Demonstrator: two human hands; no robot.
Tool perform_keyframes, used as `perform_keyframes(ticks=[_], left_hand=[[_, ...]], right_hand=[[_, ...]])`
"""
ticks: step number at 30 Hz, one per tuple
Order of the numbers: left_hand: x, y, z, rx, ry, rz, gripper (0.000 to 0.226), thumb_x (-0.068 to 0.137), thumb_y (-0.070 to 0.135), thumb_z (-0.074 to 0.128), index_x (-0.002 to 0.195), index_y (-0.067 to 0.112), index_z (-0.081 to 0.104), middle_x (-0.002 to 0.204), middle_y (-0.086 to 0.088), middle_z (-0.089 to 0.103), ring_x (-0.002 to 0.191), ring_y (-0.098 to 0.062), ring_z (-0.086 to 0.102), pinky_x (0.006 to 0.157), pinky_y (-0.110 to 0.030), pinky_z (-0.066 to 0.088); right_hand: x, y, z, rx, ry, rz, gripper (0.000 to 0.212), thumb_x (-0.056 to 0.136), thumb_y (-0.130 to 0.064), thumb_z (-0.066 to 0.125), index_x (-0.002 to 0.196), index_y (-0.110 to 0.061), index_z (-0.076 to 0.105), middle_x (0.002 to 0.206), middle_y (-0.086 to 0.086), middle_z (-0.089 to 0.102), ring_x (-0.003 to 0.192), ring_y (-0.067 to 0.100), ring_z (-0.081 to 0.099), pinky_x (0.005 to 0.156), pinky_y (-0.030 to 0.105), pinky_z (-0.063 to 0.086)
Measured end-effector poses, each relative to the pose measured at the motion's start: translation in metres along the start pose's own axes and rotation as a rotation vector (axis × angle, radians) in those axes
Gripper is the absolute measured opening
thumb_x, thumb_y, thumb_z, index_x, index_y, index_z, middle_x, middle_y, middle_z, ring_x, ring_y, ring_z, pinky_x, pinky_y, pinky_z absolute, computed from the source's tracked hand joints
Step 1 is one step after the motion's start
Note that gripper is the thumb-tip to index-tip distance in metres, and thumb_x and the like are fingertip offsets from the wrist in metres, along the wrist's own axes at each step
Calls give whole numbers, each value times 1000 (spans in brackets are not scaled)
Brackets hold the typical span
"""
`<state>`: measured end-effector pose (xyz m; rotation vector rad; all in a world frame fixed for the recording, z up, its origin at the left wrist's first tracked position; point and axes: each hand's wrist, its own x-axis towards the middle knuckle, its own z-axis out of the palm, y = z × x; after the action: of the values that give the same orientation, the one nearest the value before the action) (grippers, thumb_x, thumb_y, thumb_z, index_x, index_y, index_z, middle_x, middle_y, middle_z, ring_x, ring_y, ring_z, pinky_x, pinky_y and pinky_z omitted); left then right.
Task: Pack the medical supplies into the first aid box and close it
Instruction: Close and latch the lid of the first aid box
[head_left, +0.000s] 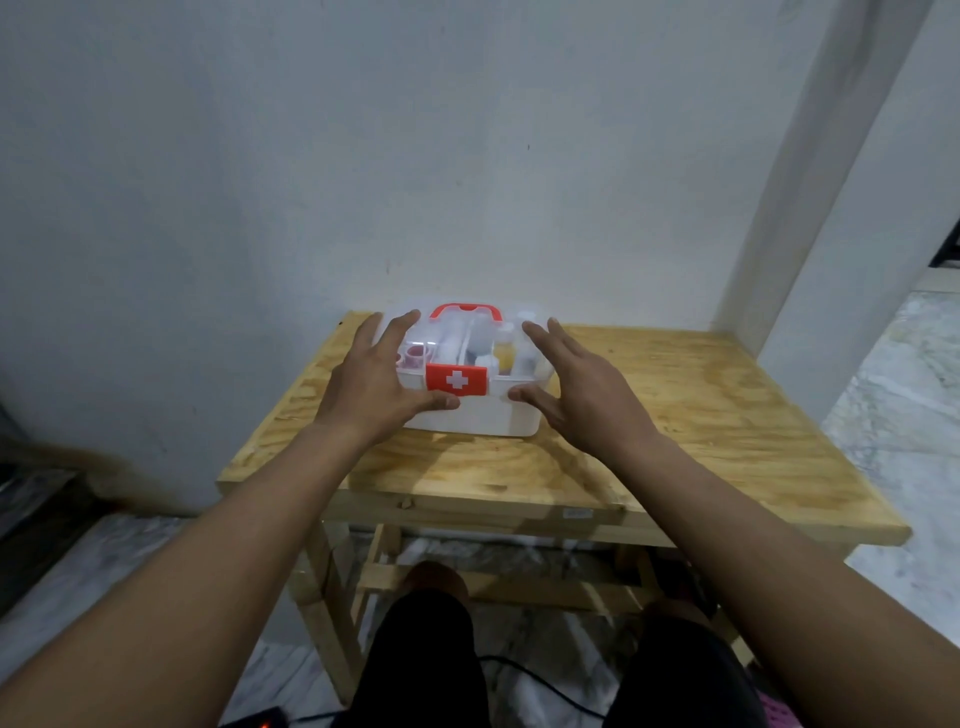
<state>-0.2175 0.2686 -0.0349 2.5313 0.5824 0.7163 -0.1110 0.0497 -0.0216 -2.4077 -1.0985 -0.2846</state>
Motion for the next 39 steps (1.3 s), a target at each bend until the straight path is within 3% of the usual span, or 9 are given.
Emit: perform_keyframes(ticks=[6, 12, 15, 18, 21, 24, 28, 32, 39], left_hand=[[-3, 3, -3, 31, -1, -4, 115, 59, 69, 82, 155, 34, 29, 165, -5, 23, 132, -29, 52, 100, -48, 50], [-4, -7, -4, -24, 18, 20, 119, 61, 66, 83, 157, 34, 21, 161, -4, 34, 133, -27, 51, 102, -46, 47], [-5, -12, -2, -206, 20, -30, 130, 59, 48, 94, 158, 34, 11, 158, -5, 38, 136, -30, 46, 106, -47, 45], [-6, -14, 1, -376, -30, -76, 132, 60, 34, 96, 159, 33, 9, 155, -3, 40, 133, -25, 49, 101, -38, 47], [-3, -14, 6, -448, -36, -77, 122, 65, 22, 95, 158, 28, 16, 150, -1, 45, 120, -12, 49, 87, -22, 48], [0, -11, 10, -461, -25, -65, 117, 66, 18, 94, 157, 27, 20, 144, 2, 49, 116, -10, 50, 77, -14, 46], [5, -6, 18, -488, -13, -62, 117, 66, 17, 94, 157, 27, 21, 129, 11, 48, 112, -11, 53, 73, -13, 47], [15, -1, 28, -496, -20, -58, 118, 64, 21, 95, 156, 30, 22, 126, 13, 51, 110, -12, 56, 79, -22, 54], [41, 22, 41, -510, -30, -59, 118, 63, 19, 96, 155, 32, 23, 121, 12, 57, 105, -12, 60, 70, -11, 47]], right_hand=[[-1, 2, 3, 44, 17, 0, 77, 93, -50, 63, 158, -34, 26, 167, -1, 21, 143, 26, 41, 108, 41, 42], [1, 6, 11, 188, 9, -2, 81, 92, -42, 68, 158, -29, 23, 165, -2, 24, 153, 17, 19, 119, 43, 31], [0, 7, 20, 294, 19, 37, 100, 84, -38, 78, 159, -27, 14, 162, -2, 30, 148, 19, 29, 116, 41, 35], [1, 5, 23, 463, 47, 152, 110, 80, -29, 84, 159, -25, 7, 152, 0, 46, 133, 21, 51, 97, 29, 43], [6, 7, 24, 529, 14, 248, 97, 77, -27, 86, 153, -25, 25, 136, -2, 60, 122, 21, 58, 84, 27, 45], [13, 12, 22, 539, 17, 294, 82, 73, -27, 87, 142, -24, 43, 129, -4, 64, 115, 20, 61, 82, 30, 49], [19, 20, 15, 547, 20, 328, 80, 73, -25, 88, 141, -24, 45, 124, -6, 61, 105, 16, 57, 81, 32, 49], [24, 29, 10, 532, 19, 332, 73, 74, -22, 87, 137, -24, 48, 117, -9, 60, 105, 17, 58, 82, 33, 50], [44, 54, -2, 488, 31, 344, 65, 73, -22, 87, 129, -23, 52, 114, -8, 61, 105, 19, 59, 82, 34, 51]])
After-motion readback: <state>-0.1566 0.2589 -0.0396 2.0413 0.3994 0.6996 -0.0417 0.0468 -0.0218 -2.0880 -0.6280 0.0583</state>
